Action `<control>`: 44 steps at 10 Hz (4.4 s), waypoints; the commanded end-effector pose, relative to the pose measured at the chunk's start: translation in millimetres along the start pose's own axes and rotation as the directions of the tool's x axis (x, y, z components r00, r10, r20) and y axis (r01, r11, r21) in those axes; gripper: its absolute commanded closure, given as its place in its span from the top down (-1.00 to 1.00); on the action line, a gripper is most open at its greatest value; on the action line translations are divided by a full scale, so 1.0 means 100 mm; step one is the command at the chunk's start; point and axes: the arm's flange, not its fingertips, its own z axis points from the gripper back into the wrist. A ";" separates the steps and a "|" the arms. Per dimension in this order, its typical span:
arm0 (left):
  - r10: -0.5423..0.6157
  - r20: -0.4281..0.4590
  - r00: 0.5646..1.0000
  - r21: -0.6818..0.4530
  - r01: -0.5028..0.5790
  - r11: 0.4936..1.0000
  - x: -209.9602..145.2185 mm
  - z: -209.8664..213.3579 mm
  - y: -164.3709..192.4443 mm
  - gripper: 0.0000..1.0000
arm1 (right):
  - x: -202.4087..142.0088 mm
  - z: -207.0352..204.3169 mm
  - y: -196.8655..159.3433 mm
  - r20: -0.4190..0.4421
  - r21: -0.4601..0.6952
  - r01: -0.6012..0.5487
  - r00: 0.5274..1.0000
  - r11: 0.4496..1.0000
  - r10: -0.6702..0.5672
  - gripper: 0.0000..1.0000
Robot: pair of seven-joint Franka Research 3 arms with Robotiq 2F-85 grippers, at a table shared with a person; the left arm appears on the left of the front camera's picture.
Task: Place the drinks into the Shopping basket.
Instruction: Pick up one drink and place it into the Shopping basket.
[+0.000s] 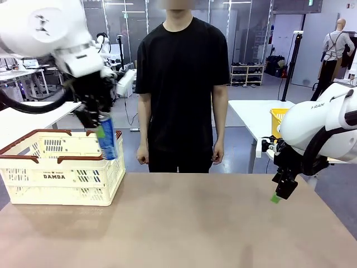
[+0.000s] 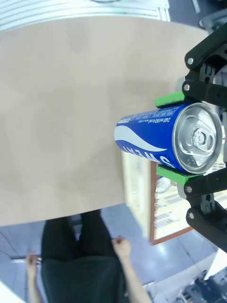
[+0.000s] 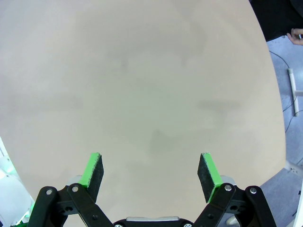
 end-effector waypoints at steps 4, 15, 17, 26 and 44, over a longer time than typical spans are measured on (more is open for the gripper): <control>0.181 -0.012 0.983 0.062 -0.180 0.982 -1.08 -0.05 0.31 0.16 | -0.01 0.01 0.02 -0.006 0.004 -0.005 1.000 1.000 0.005 1.00; 0.327 -0.011 0.945 0.016 -0.327 0.945 -1.70 -0.25 0.60 0.16 | -0.01 0.01 0.02 -0.006 0.004 -0.005 1.000 1.000 0.005 1.00; 0.327 -0.011 0.945 0.016 -0.327 0.945 -1.70 -0.25 0.60 0.16 | -0.01 0.01 0.02 -0.006 0.004 -0.005 1.000 1.000 0.005 1.00; 0.293 -0.051 0.955 -0.022 -0.294 0.955 -2.57 -0.82 1.37 0.16 | -0.01 0.01 0.02 -0.006 0.004 -0.005 1.000 1.000 0.005 1.00; 0.084 -0.053 0.995 -0.132 -0.090 0.987 -3.19 -2.31 0.85 0.16 | -0.01 0.01 0.02 -0.006 0.004 -0.005 1.000 1.000 0.005 1.00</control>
